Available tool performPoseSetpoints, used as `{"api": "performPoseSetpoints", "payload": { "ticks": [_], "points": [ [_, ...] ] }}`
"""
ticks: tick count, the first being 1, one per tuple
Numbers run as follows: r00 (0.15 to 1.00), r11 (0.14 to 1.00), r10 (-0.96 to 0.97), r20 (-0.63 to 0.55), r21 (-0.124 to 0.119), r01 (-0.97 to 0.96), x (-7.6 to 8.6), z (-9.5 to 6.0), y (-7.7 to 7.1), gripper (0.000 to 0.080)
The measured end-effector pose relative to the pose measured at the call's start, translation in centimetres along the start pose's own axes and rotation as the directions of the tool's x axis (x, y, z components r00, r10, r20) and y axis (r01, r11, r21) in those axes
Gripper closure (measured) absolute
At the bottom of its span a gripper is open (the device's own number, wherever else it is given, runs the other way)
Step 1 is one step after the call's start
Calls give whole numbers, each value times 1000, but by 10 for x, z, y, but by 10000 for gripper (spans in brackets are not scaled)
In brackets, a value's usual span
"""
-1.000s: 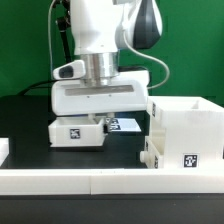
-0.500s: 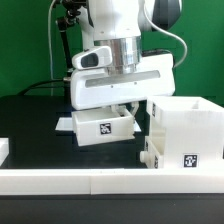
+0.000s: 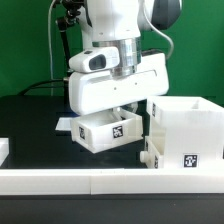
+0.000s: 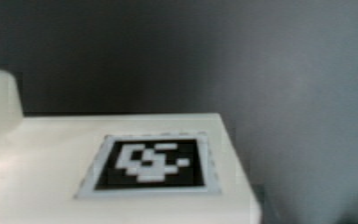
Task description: Assemble drawer
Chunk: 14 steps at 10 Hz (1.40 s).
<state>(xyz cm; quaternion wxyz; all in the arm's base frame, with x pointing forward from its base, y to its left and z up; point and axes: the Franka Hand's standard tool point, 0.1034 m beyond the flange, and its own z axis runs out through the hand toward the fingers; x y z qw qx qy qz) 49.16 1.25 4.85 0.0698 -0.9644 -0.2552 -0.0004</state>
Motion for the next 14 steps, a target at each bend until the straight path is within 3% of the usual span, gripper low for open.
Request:
{"api": "performPoseSetpoints", "payload": {
  "ticks": [3, 6, 8, 11, 14],
  "points": [
    [924, 924, -381, 17, -15, 381, 6, -10, 23, 755],
    [838, 839, -545, 25, -5, 545, 3, -7, 22, 755],
    [653, 653, -756, 50, -9, 757, 4, -11, 34, 755],
    [383, 384, -920, 82, -1, 923, 5, -14, 49, 755],
    [394, 396, -915, 81, 2, 918, 4, -12, 48, 755]
  ]
}}
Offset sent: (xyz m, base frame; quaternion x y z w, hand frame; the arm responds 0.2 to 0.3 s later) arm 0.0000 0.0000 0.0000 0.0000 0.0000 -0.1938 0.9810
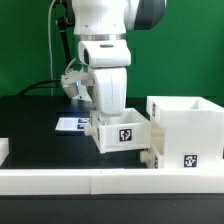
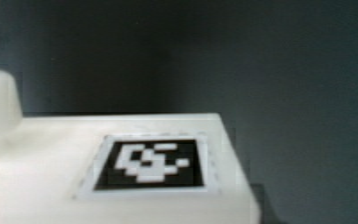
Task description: Assemble drawer
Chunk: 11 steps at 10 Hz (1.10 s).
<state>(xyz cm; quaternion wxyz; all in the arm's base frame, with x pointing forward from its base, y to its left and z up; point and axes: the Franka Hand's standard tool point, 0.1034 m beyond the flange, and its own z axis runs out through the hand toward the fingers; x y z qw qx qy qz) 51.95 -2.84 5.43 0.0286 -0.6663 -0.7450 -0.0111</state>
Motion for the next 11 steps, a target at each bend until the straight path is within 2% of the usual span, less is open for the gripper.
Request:
{"api": "performPoseSetpoints", "payload": {
  "ticks": [4, 9, 11],
  "points": [
    [1000, 1000, 21, -4, -17, -21, 7, -4, 21, 755],
    [998, 998, 56, -5, -17, -56, 7, -3, 22, 755],
    [993, 993, 121, -8, -19, -121, 14, -3, 25, 755]
  ]
}}
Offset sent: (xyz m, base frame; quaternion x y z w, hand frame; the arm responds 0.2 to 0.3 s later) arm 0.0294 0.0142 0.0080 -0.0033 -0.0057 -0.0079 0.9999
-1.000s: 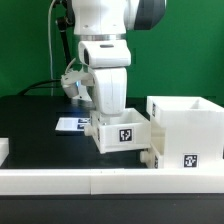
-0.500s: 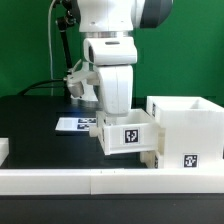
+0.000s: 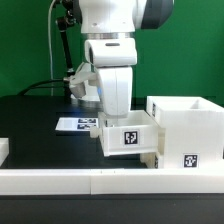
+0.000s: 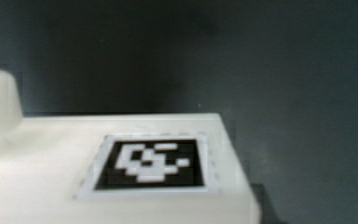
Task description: Assemble drawer
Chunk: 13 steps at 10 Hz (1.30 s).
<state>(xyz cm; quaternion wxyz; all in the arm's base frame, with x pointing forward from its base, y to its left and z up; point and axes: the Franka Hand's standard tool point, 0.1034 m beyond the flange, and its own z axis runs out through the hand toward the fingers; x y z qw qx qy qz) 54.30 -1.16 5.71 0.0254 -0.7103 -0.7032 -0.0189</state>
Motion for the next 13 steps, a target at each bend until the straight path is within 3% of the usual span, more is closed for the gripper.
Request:
{"api": "performPoseSetpoints", "payload": {
  "ticks": [2, 4, 13],
  "points": [
    [999, 998, 54, -1, -8, -55, 3, 2, 0, 755],
    [998, 998, 57, -2, 7, -57, 5, 5, -5, 755],
    [1000, 1000, 14, 14, 1, -14, 7, 5, -2, 755]
  ]
}}
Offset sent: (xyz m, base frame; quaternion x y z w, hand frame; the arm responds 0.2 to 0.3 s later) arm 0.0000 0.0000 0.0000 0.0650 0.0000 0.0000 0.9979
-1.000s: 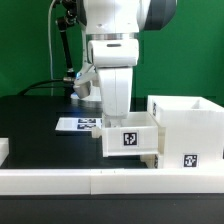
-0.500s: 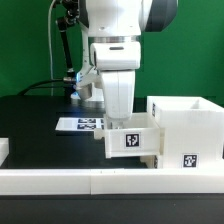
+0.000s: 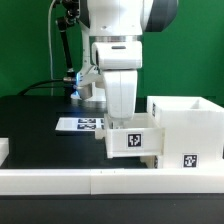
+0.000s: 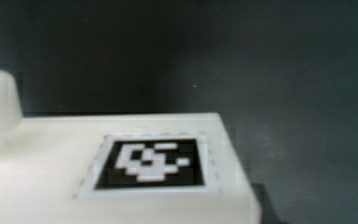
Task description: Assemble drawer
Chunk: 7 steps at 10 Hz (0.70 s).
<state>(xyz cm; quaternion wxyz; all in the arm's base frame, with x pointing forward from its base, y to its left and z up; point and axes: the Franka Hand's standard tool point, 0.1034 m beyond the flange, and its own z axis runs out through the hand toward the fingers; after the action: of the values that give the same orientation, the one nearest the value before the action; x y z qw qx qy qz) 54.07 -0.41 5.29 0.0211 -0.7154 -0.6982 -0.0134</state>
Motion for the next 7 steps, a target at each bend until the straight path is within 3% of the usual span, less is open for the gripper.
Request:
{"api": "performPoseSetpoints", "payload": {
  "ticks": [7],
  "points": [
    [1000, 1000, -16, 7, -4, 16, -1, 0, 1, 755]
  ]
}}
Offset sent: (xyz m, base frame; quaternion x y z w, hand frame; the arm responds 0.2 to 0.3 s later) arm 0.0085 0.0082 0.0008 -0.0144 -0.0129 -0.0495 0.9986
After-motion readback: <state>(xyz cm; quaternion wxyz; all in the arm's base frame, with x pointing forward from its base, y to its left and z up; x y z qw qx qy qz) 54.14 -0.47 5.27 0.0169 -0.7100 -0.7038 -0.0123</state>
